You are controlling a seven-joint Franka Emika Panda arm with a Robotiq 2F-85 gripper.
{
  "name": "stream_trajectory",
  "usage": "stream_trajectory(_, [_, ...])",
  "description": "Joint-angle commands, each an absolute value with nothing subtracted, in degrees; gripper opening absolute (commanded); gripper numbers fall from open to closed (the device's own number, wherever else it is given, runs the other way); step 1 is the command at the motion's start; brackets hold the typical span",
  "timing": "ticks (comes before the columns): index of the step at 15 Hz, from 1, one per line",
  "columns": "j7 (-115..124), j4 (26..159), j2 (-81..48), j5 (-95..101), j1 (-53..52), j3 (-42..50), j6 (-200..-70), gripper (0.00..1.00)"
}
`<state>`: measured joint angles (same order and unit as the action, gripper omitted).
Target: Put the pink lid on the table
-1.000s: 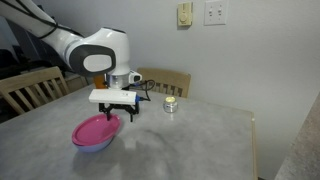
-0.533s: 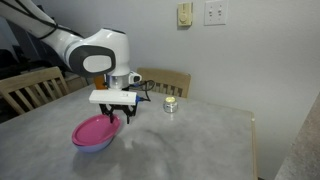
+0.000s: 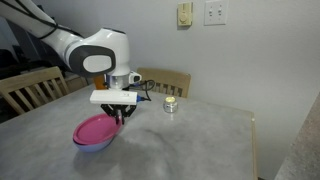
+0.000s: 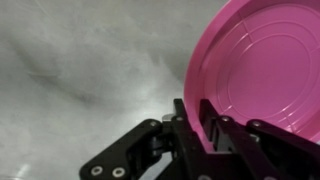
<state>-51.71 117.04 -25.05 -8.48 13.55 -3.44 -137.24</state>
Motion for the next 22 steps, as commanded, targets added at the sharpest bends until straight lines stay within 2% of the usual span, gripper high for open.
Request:
stream_trajectory(1, [-54.18, 116.99, -24.42, -9.67, 14.33, -3.92, -135.88, 0.00])
stream_trajectory(3, [-53.30, 116.95, -23.46, -9.11, 13.76, -3.69, -134.68, 0.03])
stream_trajectory(12, [-51.35, 114.35, -16.90, -4.27, 10.39, -2.48, -127.29, 0.03])
stream_trajectory(22, [-45.90, 91.12, -28.76, -2.05, 3.67, -4.03, -120.82, 0.03])
